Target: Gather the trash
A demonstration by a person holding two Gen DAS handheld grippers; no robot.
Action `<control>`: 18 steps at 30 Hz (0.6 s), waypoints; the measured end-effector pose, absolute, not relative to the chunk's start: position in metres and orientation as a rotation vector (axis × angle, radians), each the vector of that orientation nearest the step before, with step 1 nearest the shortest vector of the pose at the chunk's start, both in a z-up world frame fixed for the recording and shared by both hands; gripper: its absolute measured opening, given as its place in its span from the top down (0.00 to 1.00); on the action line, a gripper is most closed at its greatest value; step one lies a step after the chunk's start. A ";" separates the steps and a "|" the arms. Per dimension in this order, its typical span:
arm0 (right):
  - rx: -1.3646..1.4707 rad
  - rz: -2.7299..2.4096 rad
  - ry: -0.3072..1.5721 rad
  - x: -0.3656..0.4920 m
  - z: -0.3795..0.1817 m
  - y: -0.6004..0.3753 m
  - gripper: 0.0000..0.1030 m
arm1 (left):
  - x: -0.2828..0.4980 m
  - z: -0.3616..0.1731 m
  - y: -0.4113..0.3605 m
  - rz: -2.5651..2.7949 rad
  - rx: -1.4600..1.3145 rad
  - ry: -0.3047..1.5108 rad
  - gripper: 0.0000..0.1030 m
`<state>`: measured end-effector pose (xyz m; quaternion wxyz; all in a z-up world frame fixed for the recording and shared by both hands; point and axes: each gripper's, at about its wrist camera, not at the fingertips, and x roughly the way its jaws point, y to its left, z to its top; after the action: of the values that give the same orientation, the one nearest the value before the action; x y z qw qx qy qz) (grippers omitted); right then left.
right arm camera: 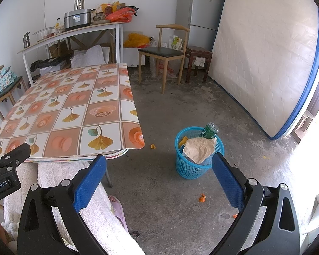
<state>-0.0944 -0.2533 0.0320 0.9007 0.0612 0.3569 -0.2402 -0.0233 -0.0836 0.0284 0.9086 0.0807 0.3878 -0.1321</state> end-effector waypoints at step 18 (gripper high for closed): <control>0.125 -0.497 0.738 -0.094 0.032 -0.252 0.06 | -0.023 0.028 -0.084 -0.273 0.167 0.802 0.08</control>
<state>-0.0936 -0.2520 0.0319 0.9008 0.0604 0.3567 -0.2402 -0.0226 -0.0836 0.0284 0.9083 0.0808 0.3885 -0.1325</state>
